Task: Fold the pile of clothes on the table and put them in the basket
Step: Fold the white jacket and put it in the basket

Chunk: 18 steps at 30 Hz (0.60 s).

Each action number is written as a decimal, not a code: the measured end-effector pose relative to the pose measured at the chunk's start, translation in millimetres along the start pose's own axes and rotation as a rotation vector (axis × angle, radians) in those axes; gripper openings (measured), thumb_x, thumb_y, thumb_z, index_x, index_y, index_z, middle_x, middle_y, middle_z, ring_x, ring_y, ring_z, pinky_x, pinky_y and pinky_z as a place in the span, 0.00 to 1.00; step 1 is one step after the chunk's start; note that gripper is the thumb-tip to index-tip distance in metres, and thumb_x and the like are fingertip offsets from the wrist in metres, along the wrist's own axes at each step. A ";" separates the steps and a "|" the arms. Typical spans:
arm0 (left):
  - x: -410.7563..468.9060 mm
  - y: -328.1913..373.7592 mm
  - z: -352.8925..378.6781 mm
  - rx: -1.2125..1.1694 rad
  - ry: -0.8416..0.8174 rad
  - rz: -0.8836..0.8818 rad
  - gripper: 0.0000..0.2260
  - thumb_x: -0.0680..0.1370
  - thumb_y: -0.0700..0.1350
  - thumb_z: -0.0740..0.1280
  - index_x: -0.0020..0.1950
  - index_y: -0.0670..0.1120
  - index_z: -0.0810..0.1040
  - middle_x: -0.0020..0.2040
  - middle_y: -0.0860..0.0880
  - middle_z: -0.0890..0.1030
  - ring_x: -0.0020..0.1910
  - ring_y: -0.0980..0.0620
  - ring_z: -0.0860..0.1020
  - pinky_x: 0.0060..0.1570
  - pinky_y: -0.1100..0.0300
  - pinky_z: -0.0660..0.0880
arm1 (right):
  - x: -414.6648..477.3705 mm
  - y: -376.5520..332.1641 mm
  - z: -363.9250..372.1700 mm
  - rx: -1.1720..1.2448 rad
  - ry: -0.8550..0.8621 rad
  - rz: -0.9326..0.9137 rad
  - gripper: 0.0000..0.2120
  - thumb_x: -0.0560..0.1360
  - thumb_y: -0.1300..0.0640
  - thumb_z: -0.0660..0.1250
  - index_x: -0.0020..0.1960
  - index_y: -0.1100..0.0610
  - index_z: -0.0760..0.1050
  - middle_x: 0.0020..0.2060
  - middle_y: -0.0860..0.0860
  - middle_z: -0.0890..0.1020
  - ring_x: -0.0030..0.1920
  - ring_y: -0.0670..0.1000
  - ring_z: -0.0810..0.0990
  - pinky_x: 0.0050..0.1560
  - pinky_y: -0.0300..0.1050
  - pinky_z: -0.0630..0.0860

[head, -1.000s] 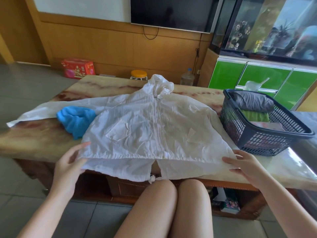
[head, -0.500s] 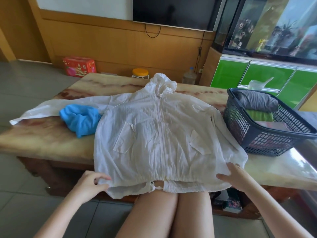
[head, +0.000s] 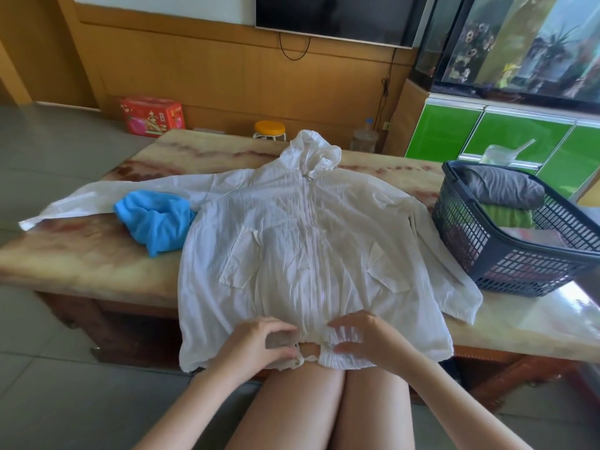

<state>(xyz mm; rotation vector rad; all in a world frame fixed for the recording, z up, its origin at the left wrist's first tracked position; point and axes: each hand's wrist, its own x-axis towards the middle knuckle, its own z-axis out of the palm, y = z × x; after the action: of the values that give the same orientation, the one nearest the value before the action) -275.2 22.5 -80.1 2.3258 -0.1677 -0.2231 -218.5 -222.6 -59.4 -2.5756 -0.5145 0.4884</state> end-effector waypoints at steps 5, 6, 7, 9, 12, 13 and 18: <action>2.0 0.5 5.5 -0.076 0.021 0.032 0.12 0.73 0.49 0.72 0.51 0.65 0.77 0.43 0.65 0.81 0.47 0.68 0.78 0.56 0.68 0.72 | -4.2 1.5 9.3 0.016 0.040 -0.035 0.13 0.71 0.54 0.71 0.55 0.45 0.80 0.44 0.39 0.80 0.49 0.41 0.79 0.51 0.35 0.74; 2.1 1.1 5.5 -0.057 0.032 0.046 0.11 0.73 0.49 0.72 0.51 0.64 0.77 0.42 0.63 0.81 0.46 0.67 0.78 0.55 0.67 0.72 | -4.6 0.8 9.5 0.006 0.062 -0.051 0.10 0.72 0.55 0.70 0.53 0.46 0.81 0.42 0.39 0.80 0.48 0.41 0.79 0.49 0.34 0.74; 2.4 1.8 5.0 -0.035 0.046 0.073 0.10 0.73 0.48 0.71 0.51 0.62 0.78 0.42 0.62 0.81 0.46 0.66 0.78 0.54 0.66 0.73 | -4.8 0.4 9.3 -0.015 0.094 -0.080 0.09 0.73 0.56 0.69 0.51 0.47 0.82 0.42 0.39 0.80 0.47 0.41 0.79 0.49 0.35 0.74; 1.4 3.7 2.3 -0.017 0.104 0.143 0.07 0.74 0.47 0.70 0.50 0.58 0.81 0.43 0.60 0.80 0.46 0.63 0.78 0.51 0.65 0.75 | -5.3 1.8 9.6 -0.065 0.212 -0.190 0.07 0.74 0.56 0.67 0.48 0.47 0.82 0.40 0.40 0.81 0.47 0.44 0.79 0.50 0.38 0.74; -2.1 1.0 -8.0 -0.057 0.166 0.200 0.08 0.74 0.43 0.70 0.50 0.55 0.82 0.43 0.58 0.77 0.46 0.59 0.78 0.49 0.68 0.73 | -8.3 1.9 9.6 -0.042 0.376 -0.340 0.07 0.73 0.56 0.66 0.46 0.47 0.82 0.39 0.41 0.81 0.44 0.42 0.78 0.46 0.33 0.72; -3.7 -1.7 -11.5 -0.061 0.146 0.200 0.10 0.74 0.42 0.70 0.51 0.55 0.81 0.43 0.57 0.75 0.46 0.58 0.77 0.48 0.69 0.72 | -10.0 -1.0 10.0 -0.032 0.392 -0.381 0.07 0.73 0.56 0.66 0.47 0.48 0.81 0.39 0.41 0.81 0.43 0.41 0.77 0.46 0.31 0.71; -7.6 -12.2 -8.4 0.113 0.014 0.182 0.17 0.73 0.44 0.71 0.60 0.59 0.76 0.47 0.60 0.70 0.44 0.61 0.74 0.44 0.71 0.71 | -10.9 -11.5 22.2 -0.091 0.372 -0.520 0.09 0.74 0.56 0.62 0.47 0.50 0.81 0.39 0.43 0.80 0.42 0.42 0.75 0.45 0.30 0.68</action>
<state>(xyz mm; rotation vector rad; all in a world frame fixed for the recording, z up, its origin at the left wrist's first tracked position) -280.2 38.3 -82.4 2.4055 -0.3918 -0.1087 -240.4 -209.7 -69.3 -2.3968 -1.0368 -0.1915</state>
